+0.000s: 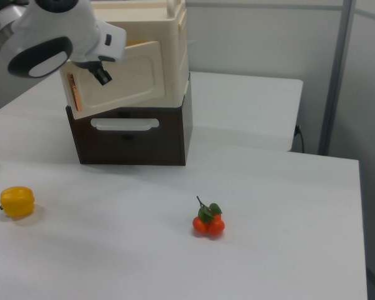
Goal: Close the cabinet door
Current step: 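Push the open door with the gripper, swinging it toward the cabinet front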
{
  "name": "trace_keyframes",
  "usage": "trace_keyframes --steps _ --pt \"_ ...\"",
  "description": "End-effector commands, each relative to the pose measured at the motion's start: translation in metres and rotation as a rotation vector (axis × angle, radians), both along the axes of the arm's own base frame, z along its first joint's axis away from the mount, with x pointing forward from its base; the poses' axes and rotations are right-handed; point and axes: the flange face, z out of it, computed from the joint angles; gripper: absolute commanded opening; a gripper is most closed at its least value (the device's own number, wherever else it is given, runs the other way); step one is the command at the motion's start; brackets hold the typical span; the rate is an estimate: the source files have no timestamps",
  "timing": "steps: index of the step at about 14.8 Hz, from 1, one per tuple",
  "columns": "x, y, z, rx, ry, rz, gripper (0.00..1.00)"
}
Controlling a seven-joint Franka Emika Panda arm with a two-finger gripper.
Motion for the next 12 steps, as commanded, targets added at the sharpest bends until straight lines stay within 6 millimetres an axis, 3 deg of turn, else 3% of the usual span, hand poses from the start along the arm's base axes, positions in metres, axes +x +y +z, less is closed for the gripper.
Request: trace_keyframes --steps 1,4,7,12 --pt "0.019 0.029 -0.005 -0.064 -0.096 -0.011 0.0" --pt "0.029 0.051 -0.004 -0.102 -0.207 -0.058 0.0" --pt "0.043 0.069 -0.024 -0.129 -0.257 -0.082 0.0" --pt "0.057 0.091 -0.04 -0.152 -0.315 -0.104 0.0"
